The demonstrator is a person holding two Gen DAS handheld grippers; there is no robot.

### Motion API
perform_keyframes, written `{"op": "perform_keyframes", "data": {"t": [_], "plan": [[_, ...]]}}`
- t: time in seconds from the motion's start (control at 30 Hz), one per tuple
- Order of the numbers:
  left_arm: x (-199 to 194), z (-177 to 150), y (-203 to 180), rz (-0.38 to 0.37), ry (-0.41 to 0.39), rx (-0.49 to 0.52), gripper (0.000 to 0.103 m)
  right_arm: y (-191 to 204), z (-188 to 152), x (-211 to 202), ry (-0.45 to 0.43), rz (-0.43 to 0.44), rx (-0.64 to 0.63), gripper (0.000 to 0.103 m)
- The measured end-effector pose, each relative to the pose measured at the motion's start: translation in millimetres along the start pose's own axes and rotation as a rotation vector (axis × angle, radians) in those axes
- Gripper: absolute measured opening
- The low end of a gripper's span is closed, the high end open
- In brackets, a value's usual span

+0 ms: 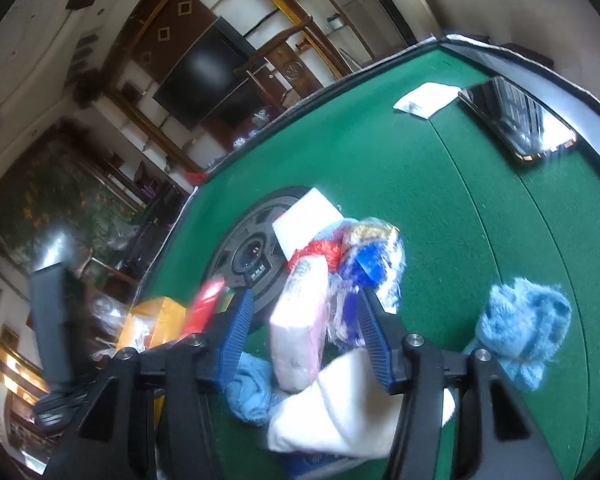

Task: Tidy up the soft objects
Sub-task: 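Grasp sponge bag with left gripper while right gripper grasps pink soap box, then drop the sponge bag and pink soap box into the yellow box with both grippers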

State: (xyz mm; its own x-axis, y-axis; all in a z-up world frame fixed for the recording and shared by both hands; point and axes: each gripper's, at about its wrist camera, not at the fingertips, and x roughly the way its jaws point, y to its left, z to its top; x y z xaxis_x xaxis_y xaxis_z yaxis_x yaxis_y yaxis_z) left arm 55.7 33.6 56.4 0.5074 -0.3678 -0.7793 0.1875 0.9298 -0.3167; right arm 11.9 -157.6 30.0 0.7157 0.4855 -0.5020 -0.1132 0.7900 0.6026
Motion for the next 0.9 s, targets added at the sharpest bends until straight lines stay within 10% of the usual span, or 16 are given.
{"op": "perform_keyframes", "data": {"t": [0.23,0.33,0.43,0.9], "plan": [[-71.8,-23.0,24.5,-0.057,-0.079,-0.042,0.031,10.5,-5.6,16.0,0.018,-0.055,-0.085,0.048],[-99.2,-32.2,48.2,-0.046,-0.122,-0.089,0.031,6.3,-6.9,22.2,0.053,-0.044,-0.068,0.020],[-131.9,-47.1,86.1,-0.016,-0.173,-0.157,0.031,7.6,-8.2,13.7,0.037,-0.037,-0.066,0.018],[-168.4,-84.1,259.6,0.317,-0.128,-0.395,0.032,70.6,-24.6,-26.5,0.052,0.142,-0.078,0.018]]}}
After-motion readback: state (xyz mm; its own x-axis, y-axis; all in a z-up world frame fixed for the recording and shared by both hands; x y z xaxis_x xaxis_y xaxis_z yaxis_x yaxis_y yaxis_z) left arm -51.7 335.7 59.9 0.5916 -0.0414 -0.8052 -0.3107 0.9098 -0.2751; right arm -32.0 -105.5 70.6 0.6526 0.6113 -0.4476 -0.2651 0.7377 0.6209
